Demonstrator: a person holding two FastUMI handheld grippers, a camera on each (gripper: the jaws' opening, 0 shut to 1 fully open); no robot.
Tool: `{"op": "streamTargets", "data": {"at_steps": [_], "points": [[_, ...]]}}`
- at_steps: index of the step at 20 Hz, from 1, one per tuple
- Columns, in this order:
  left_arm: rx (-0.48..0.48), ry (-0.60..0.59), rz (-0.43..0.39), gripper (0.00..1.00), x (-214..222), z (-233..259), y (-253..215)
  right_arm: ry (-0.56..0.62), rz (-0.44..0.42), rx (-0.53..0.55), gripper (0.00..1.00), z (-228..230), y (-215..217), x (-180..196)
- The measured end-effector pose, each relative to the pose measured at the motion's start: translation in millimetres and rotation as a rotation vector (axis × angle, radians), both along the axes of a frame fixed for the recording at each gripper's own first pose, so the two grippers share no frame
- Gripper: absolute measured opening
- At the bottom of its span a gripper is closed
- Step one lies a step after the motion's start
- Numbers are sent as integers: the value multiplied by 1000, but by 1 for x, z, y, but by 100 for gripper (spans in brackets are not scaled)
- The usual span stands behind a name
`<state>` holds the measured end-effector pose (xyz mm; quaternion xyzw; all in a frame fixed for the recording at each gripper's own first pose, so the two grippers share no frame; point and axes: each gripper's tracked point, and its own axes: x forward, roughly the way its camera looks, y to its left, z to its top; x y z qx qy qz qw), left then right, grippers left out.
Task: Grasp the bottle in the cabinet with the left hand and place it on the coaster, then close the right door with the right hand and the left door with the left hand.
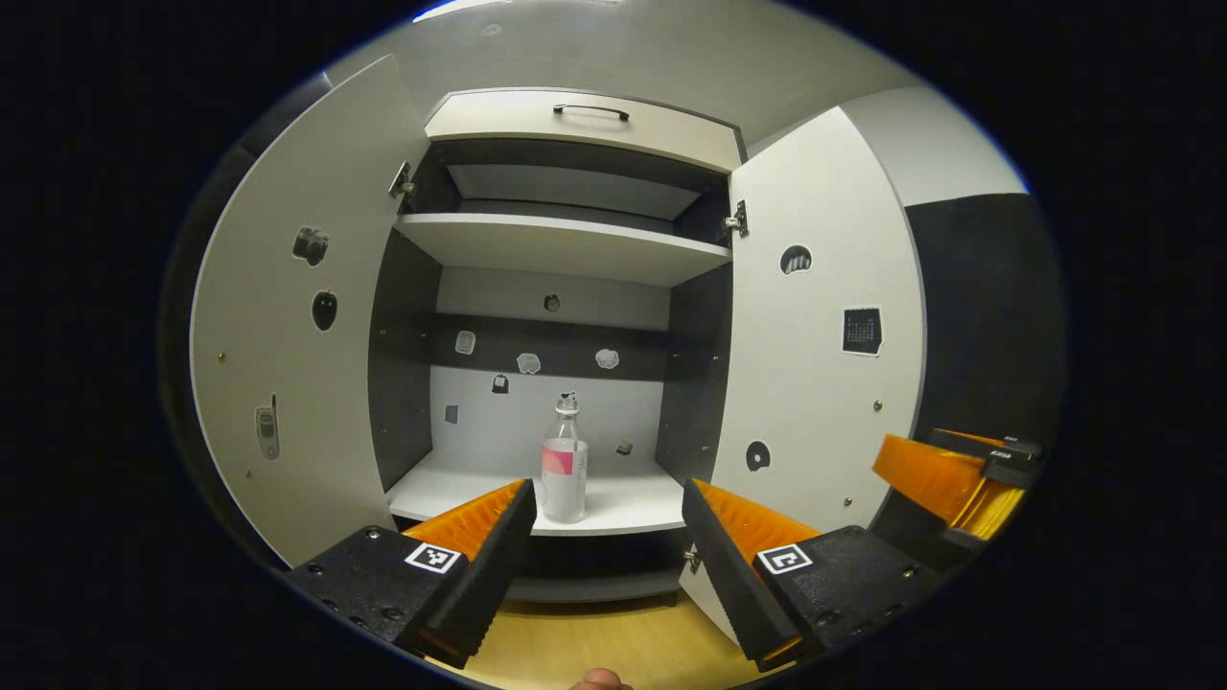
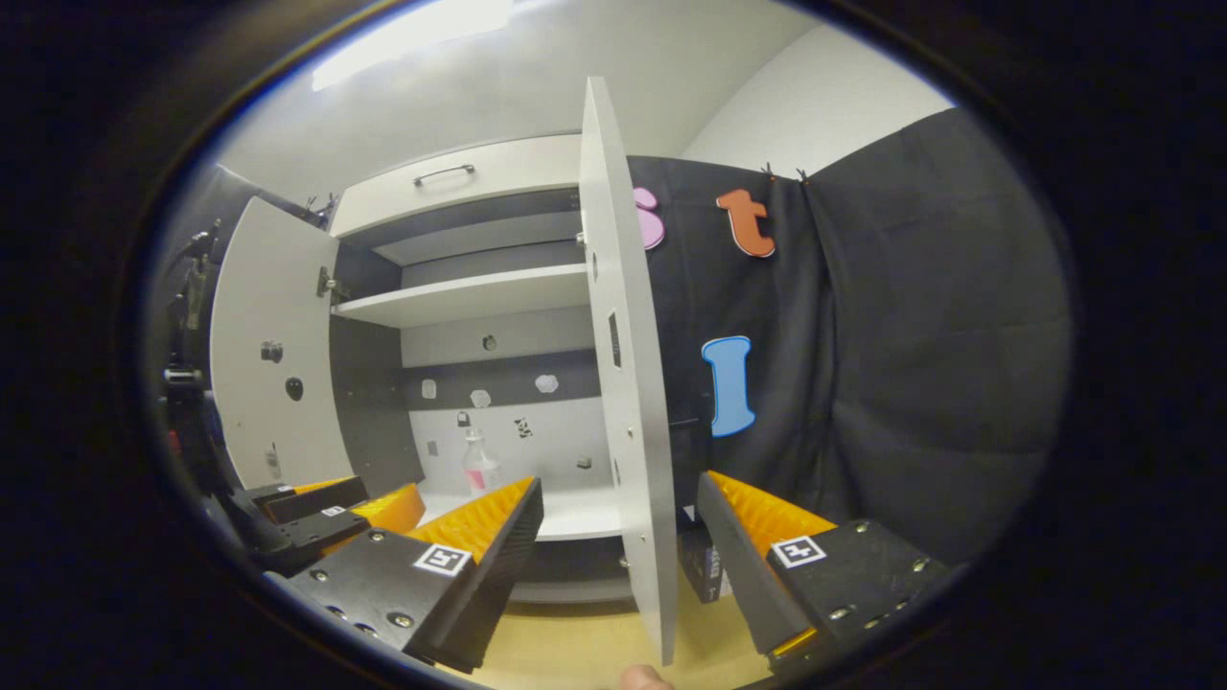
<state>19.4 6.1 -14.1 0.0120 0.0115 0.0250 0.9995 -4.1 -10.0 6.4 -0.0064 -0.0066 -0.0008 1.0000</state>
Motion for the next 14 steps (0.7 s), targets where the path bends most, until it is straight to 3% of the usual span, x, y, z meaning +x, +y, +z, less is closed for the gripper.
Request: {"op": "streamTargets", "data": {"at_steps": [6, 7, 14], "points": [[70, 35, 49, 100, 45, -8, 17, -2, -6, -21, 98, -3, -6, -9], [76, 40, 54, 96, 53, -9, 19, -2, -5, -21, 98, -2, -6, -10], [65, 68, 88, 96, 109, -16, 35, -4, -7, -38, 98, -5, -8, -18]]}}
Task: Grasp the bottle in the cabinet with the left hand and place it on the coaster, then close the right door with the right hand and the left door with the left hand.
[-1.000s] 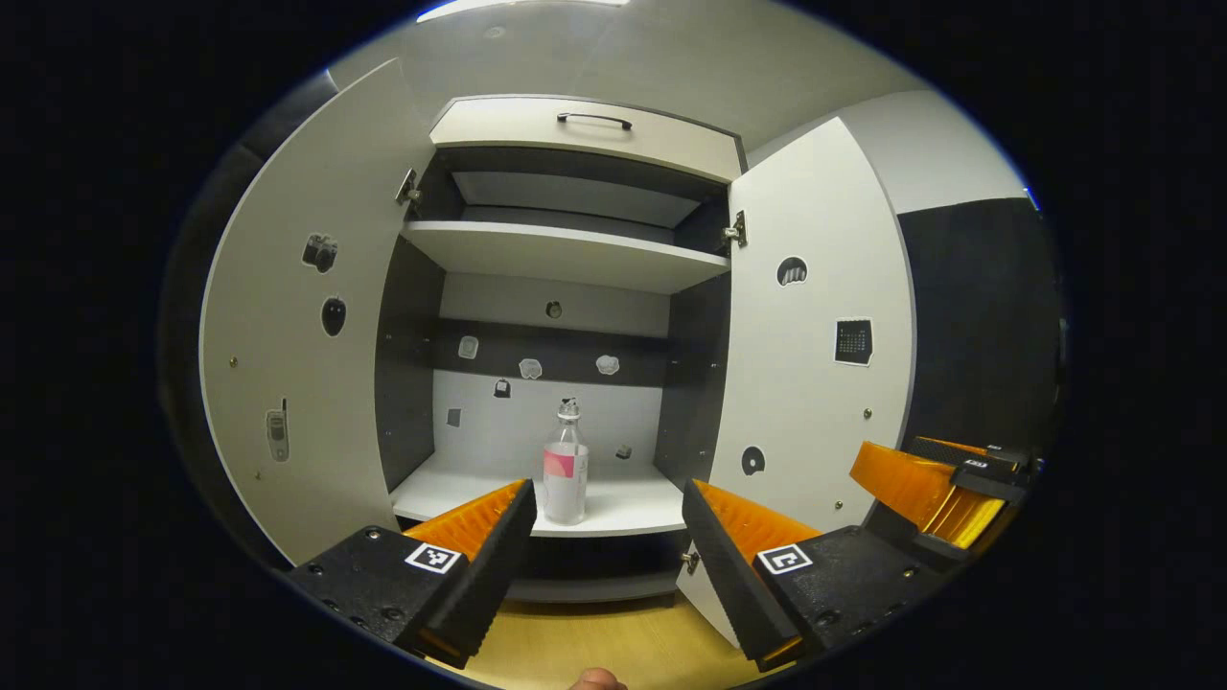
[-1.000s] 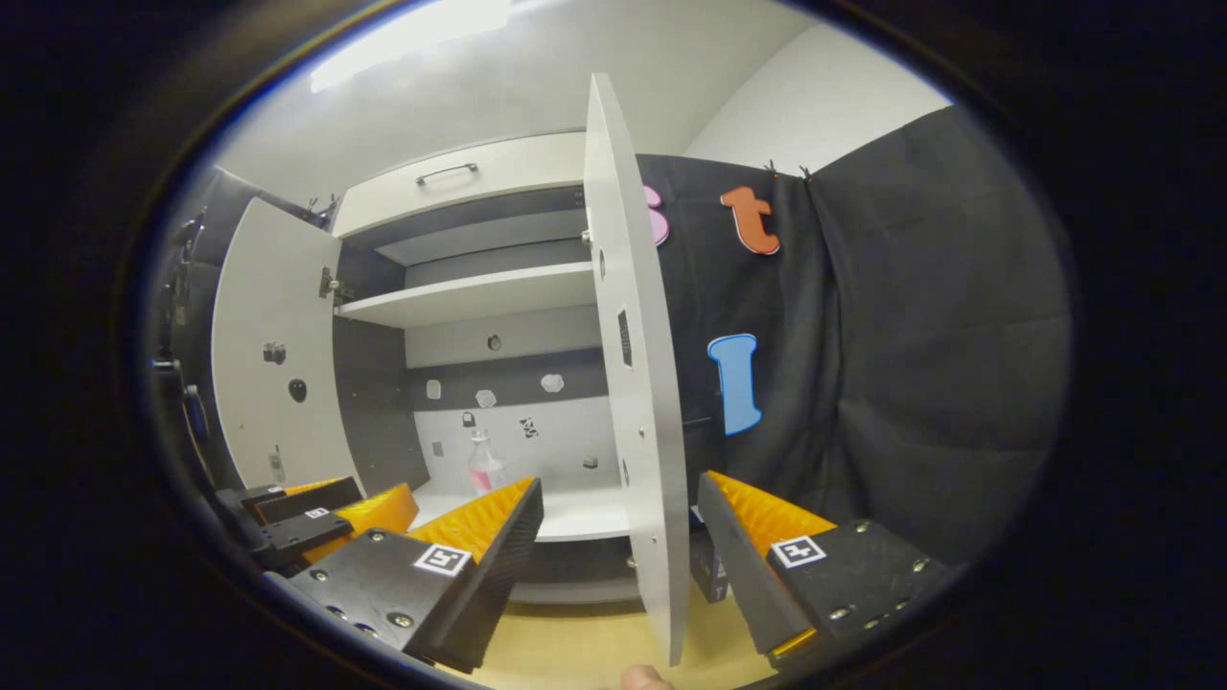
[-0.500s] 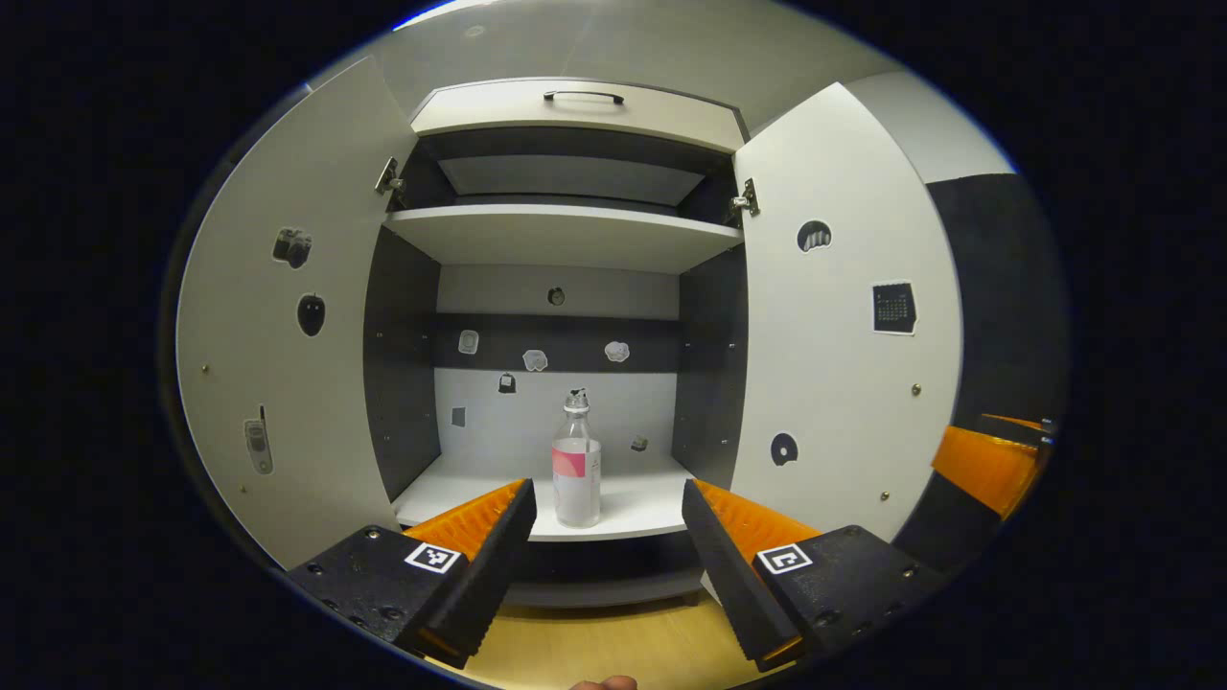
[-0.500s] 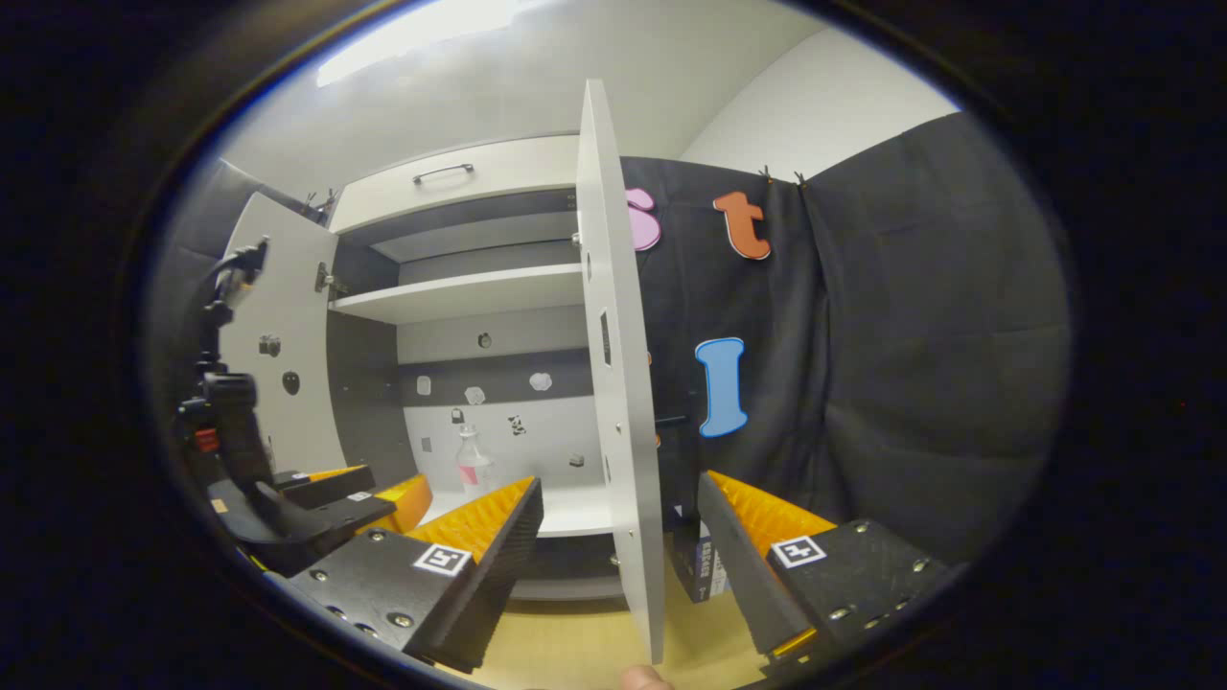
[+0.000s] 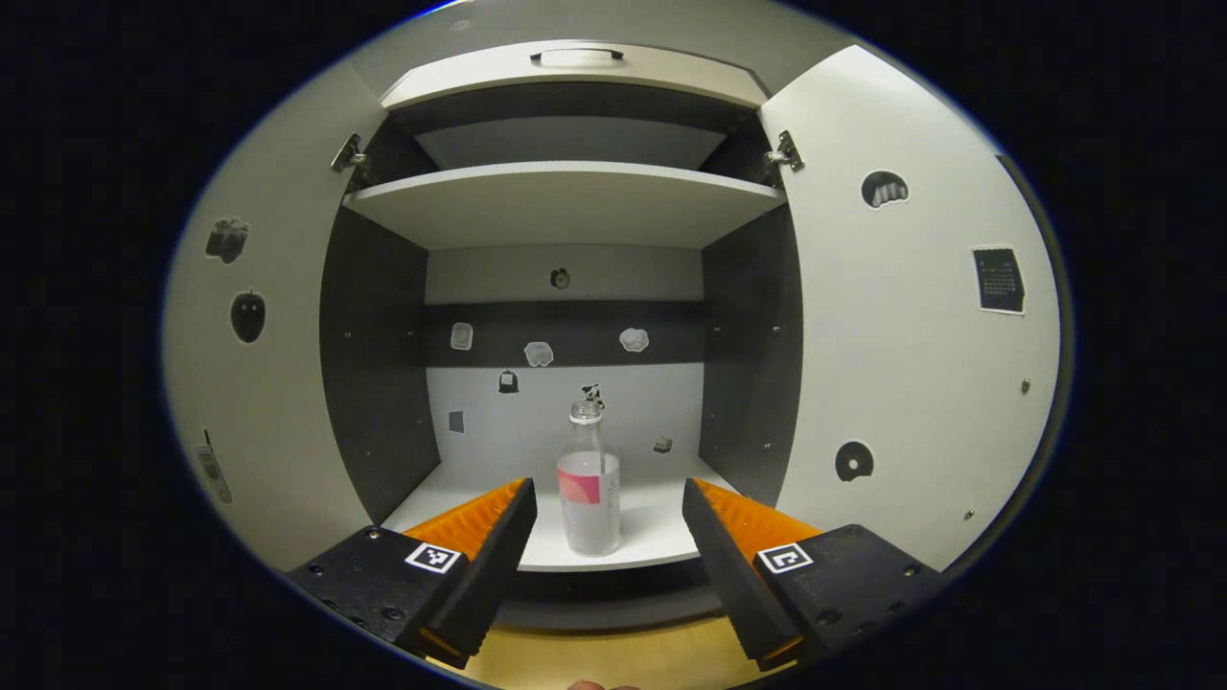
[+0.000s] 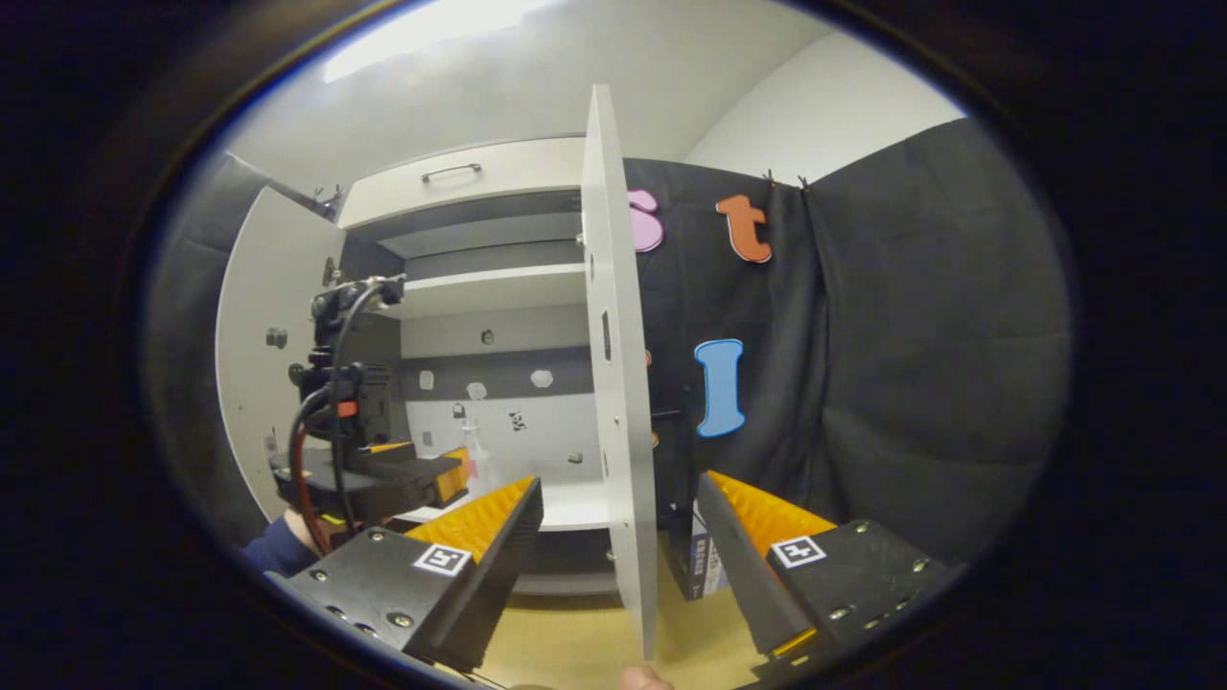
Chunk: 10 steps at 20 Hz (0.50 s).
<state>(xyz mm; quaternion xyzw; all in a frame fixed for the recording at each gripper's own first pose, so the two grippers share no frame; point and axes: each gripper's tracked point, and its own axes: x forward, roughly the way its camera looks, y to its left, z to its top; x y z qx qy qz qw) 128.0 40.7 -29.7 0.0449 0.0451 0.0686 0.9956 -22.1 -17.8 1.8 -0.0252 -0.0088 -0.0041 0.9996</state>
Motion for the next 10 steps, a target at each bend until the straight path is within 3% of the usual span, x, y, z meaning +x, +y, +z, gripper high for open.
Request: {"op": "streamTargets", "data": {"at_steps": [10], "points": [[1, 86, 62, 96, 69, -24, 27, -37, -107, -26, 98, 4, -36, -12]]}}
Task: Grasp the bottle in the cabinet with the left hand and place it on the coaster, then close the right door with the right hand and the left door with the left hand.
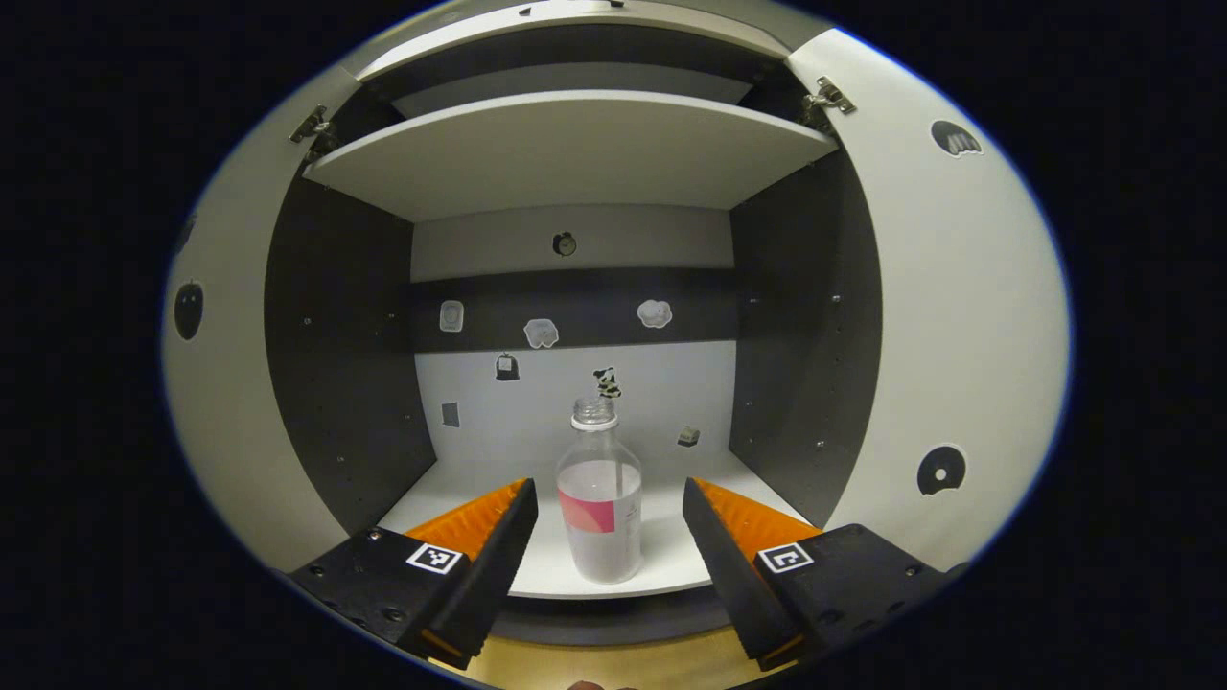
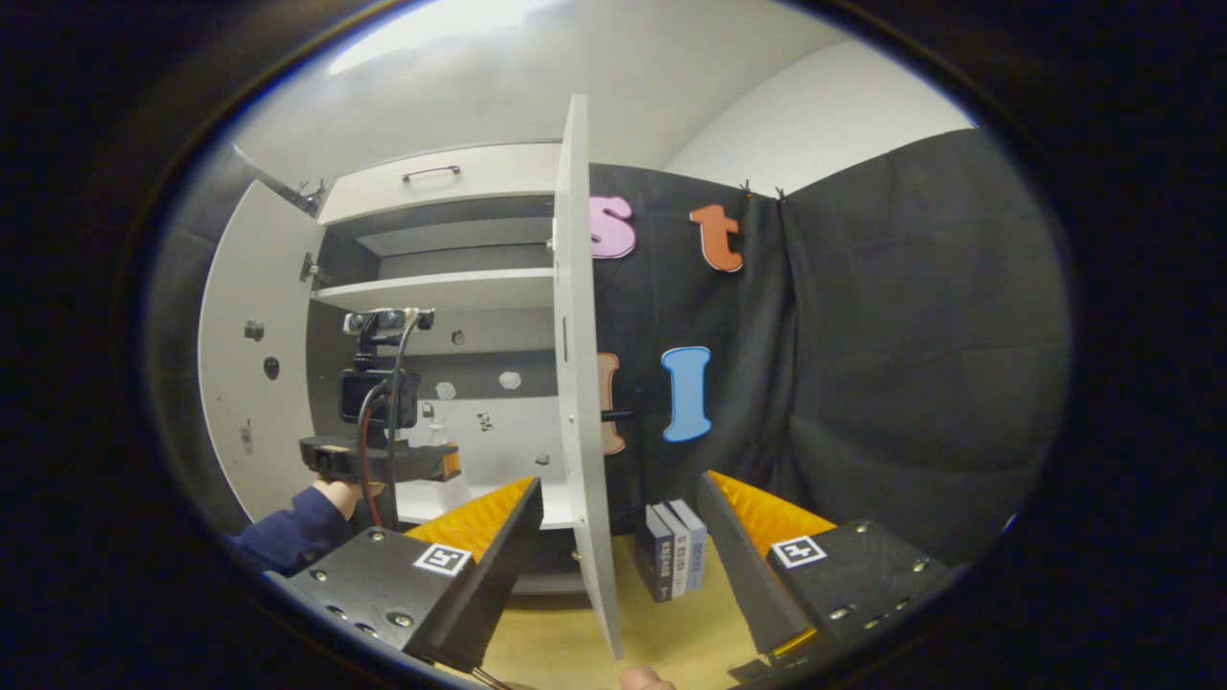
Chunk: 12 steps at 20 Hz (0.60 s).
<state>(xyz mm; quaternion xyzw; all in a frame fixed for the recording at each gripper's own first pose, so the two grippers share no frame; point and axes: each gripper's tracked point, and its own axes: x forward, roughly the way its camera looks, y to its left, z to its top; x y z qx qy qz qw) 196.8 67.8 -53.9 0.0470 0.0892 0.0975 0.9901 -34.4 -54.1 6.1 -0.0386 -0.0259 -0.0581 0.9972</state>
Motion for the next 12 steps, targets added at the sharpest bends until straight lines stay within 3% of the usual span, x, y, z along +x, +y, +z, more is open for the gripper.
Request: {"op": "streamTargets", "data": {"at_steps": [12], "points": [[0, 100, 48, 94, 53, -23, 19, 21, -62, -38, 98, -17, -17, 7]]}}
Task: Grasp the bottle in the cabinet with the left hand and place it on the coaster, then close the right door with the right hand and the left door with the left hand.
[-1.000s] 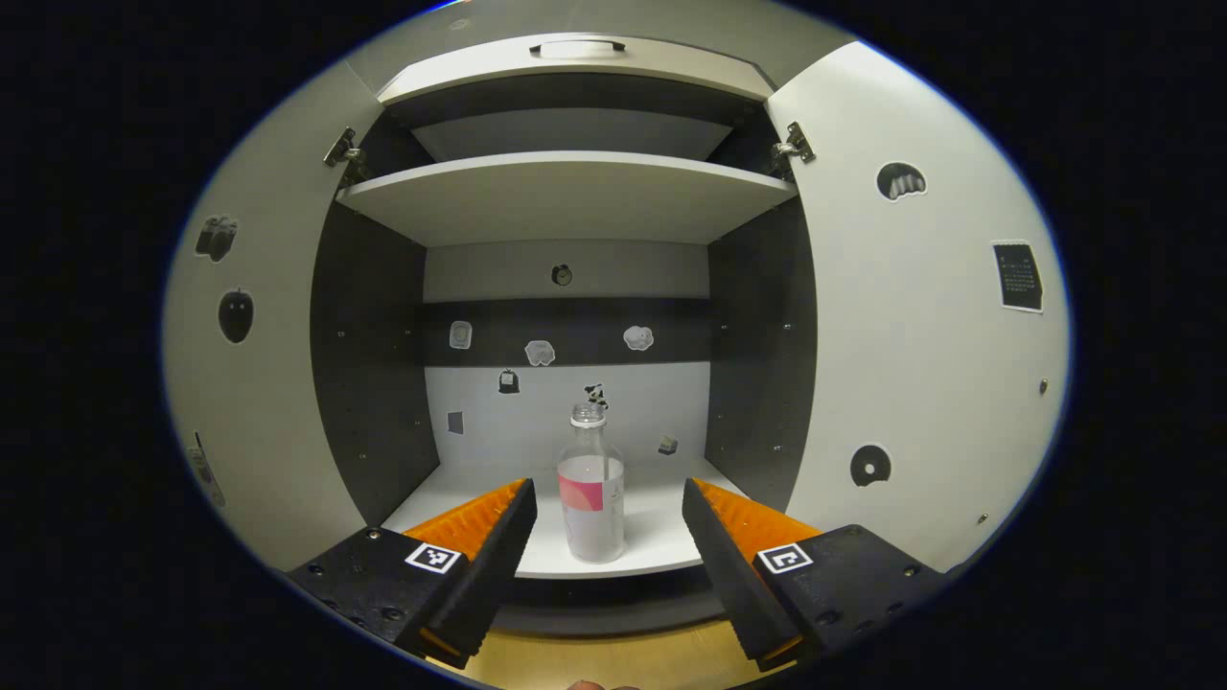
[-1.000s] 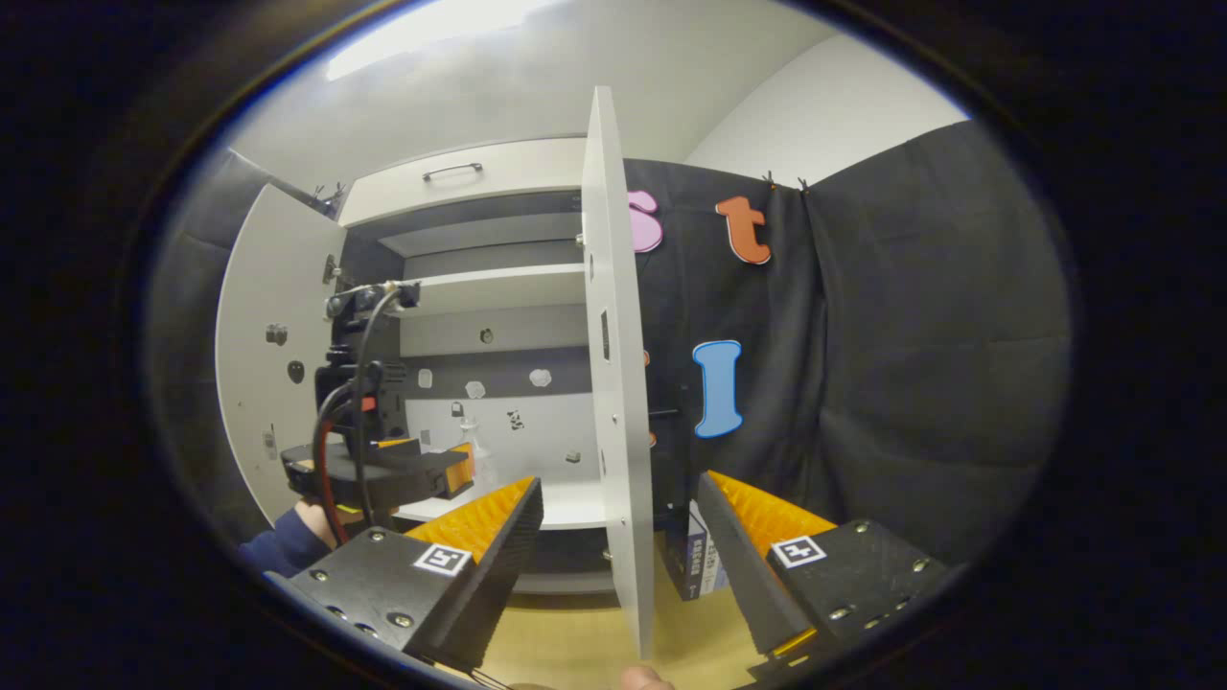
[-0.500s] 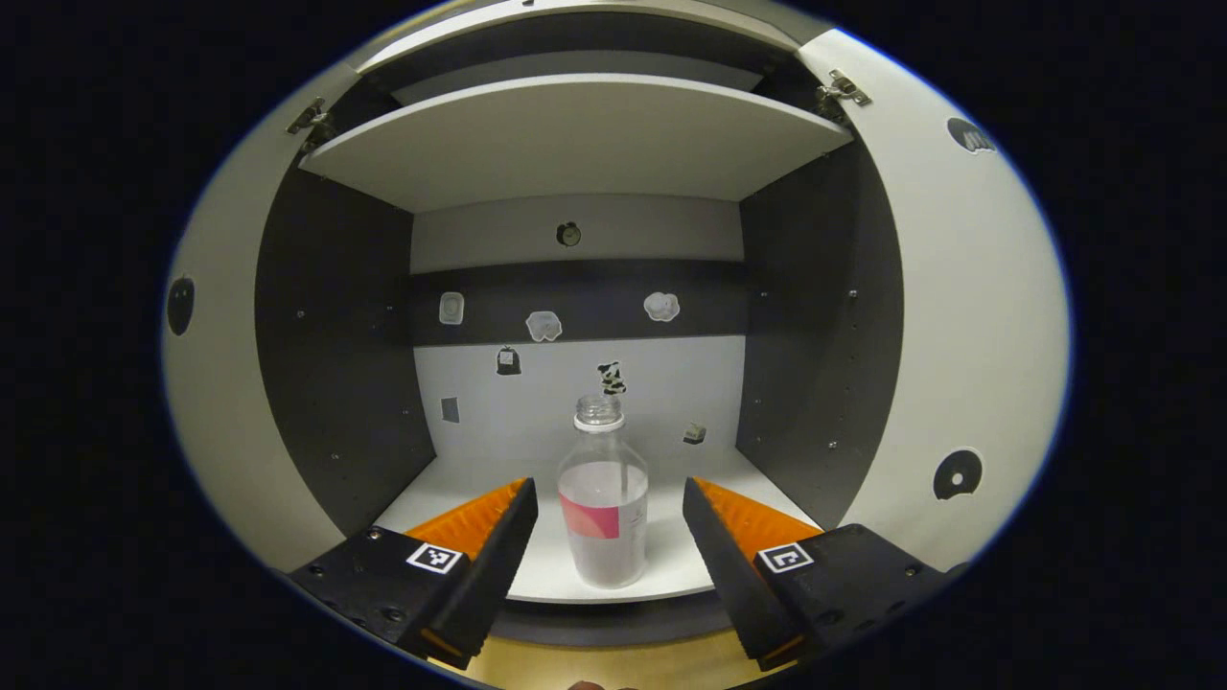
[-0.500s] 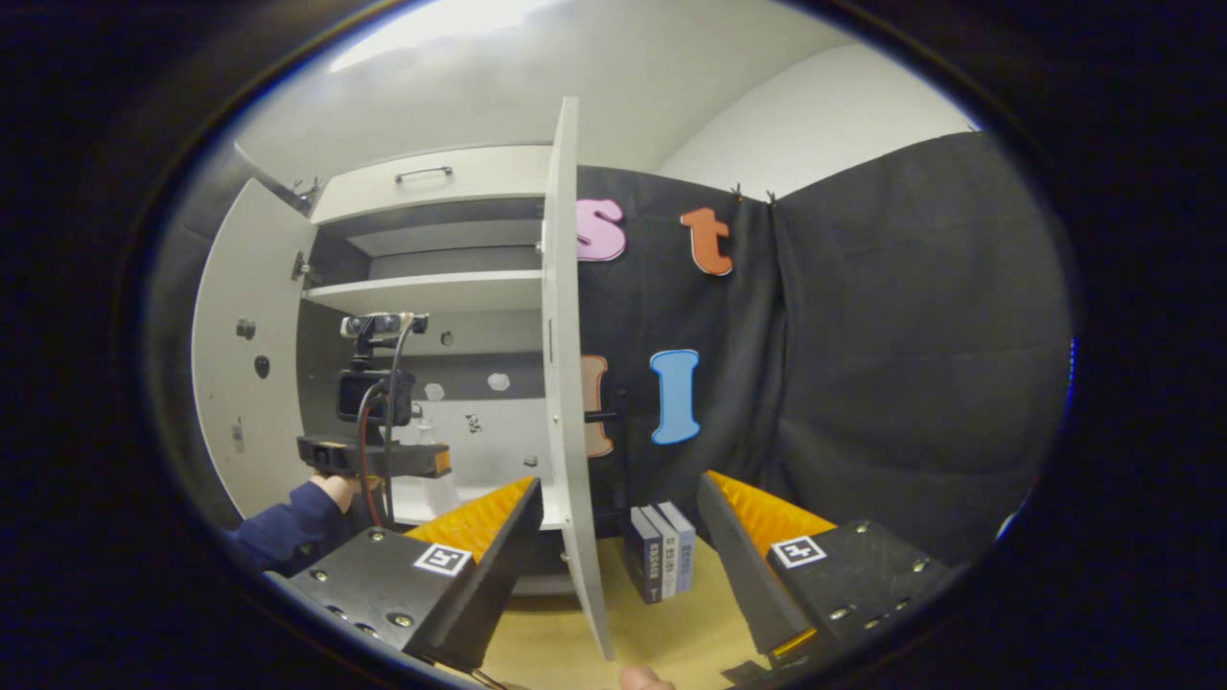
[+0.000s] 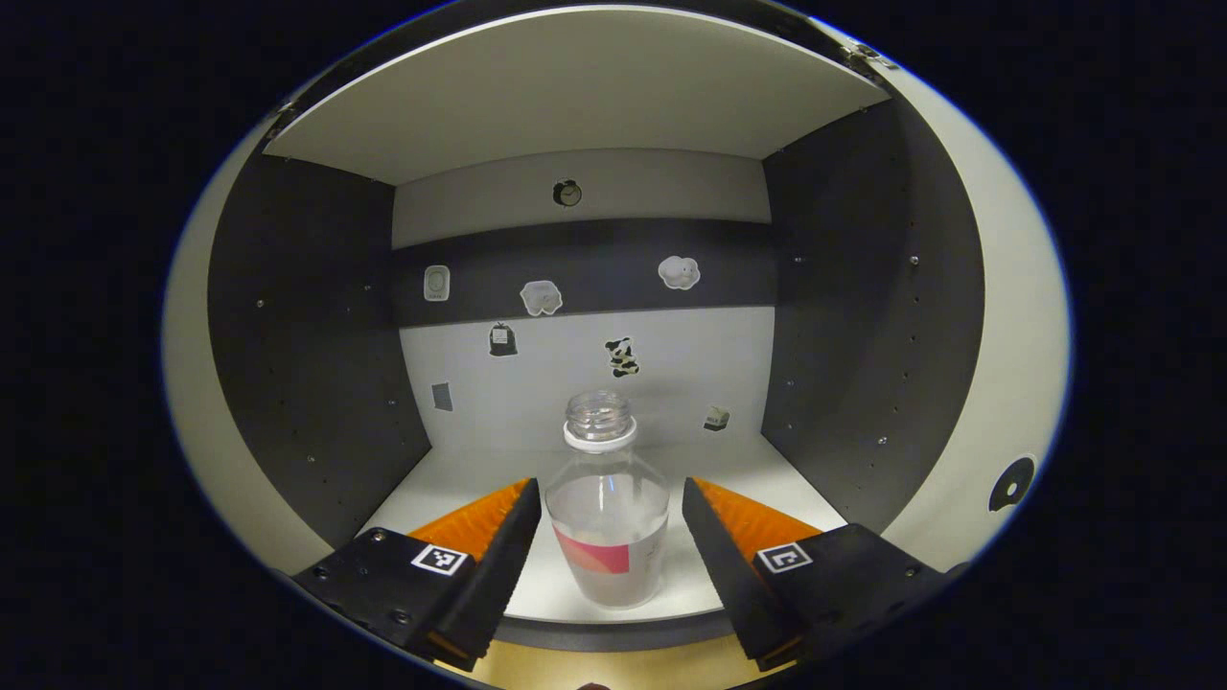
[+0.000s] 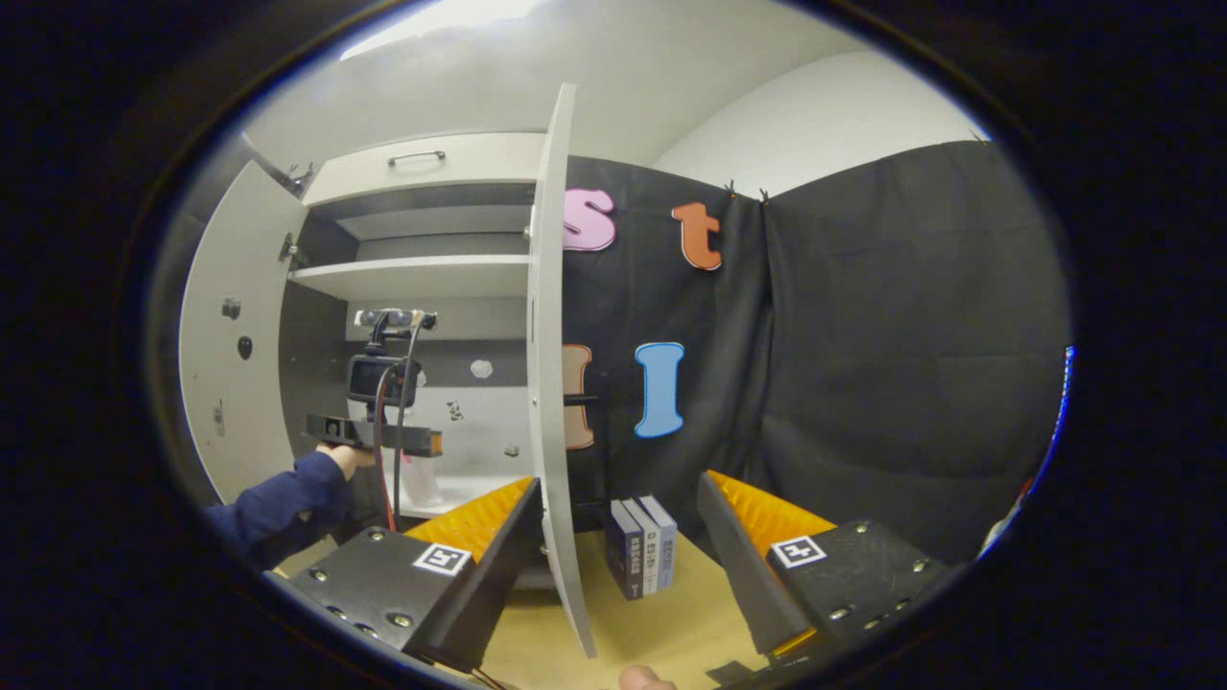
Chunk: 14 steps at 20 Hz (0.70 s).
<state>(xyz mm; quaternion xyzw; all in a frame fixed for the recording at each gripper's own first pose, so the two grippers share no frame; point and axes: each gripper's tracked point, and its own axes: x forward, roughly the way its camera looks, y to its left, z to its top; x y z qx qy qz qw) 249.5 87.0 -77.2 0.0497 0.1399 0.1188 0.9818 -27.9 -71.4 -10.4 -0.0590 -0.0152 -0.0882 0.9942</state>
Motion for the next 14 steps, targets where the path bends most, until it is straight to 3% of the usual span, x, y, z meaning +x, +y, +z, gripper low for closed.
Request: {"op": "streamTargets", "data": {"at_steps": [3, 7, 14], "points": [[-17, -3, 5, 79, 5, -2, 2, 4, -2, 1, 98, -3, -4, 1], [-33, -3, -11, 78, 2, -2, 0, 1, 5, 18, 98, -2, -7, 2], [-101, -65, -153, 77, -25, 7, -28, 9, 23, 34, 98, -6, -7, 2]]}}
